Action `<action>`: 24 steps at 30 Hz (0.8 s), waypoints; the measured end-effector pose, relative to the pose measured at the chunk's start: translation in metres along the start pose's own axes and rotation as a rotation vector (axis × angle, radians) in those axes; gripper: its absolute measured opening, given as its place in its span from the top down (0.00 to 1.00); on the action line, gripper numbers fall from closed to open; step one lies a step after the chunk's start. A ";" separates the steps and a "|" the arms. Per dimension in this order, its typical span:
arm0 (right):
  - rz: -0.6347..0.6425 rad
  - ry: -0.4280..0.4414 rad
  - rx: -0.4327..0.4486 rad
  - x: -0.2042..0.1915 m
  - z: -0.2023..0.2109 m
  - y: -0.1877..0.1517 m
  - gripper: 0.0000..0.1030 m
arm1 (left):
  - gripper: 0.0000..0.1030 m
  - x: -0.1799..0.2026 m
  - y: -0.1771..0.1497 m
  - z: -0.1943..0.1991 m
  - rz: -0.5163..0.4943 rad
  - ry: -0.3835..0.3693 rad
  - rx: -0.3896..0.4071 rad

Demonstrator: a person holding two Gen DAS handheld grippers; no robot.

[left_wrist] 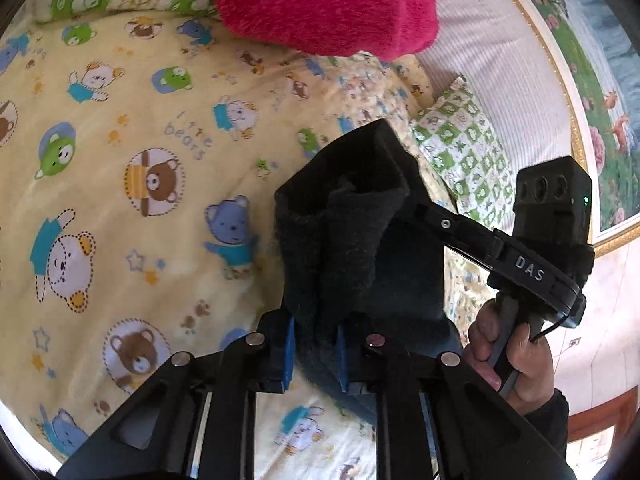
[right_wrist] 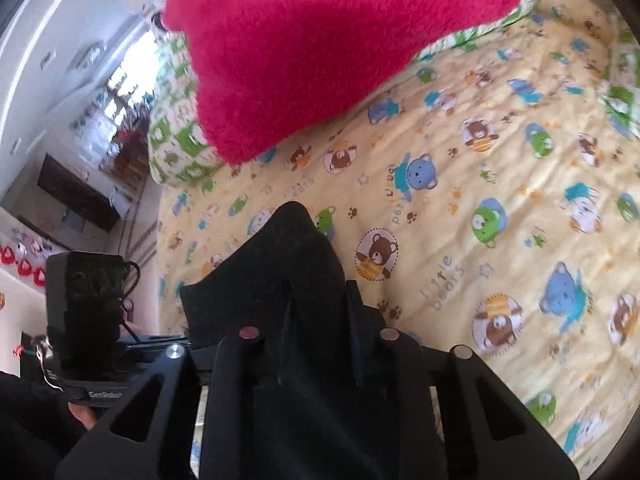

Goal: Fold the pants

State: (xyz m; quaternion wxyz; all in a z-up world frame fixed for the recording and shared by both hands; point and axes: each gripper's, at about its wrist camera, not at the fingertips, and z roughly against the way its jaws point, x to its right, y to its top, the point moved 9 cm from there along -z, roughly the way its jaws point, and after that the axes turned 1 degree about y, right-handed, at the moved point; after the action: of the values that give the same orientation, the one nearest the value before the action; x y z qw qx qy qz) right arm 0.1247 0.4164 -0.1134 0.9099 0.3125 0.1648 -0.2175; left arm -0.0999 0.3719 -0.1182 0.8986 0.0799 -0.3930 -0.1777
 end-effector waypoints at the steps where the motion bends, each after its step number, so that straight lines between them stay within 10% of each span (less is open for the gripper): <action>1: -0.006 0.003 0.020 -0.001 0.006 0.000 0.77 | 0.86 0.003 -0.001 0.002 -0.007 -0.005 0.003; 24: -0.133 -0.011 0.369 -0.005 0.164 -0.042 0.77 | 0.87 0.151 -0.041 0.028 -0.338 -0.143 0.031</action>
State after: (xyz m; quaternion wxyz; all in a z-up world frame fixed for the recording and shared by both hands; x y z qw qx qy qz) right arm 0.1262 0.2831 -0.0086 0.8216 0.4614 0.1374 -0.3053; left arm -0.0366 0.2763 -0.0083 0.8245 0.1458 -0.4396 -0.3253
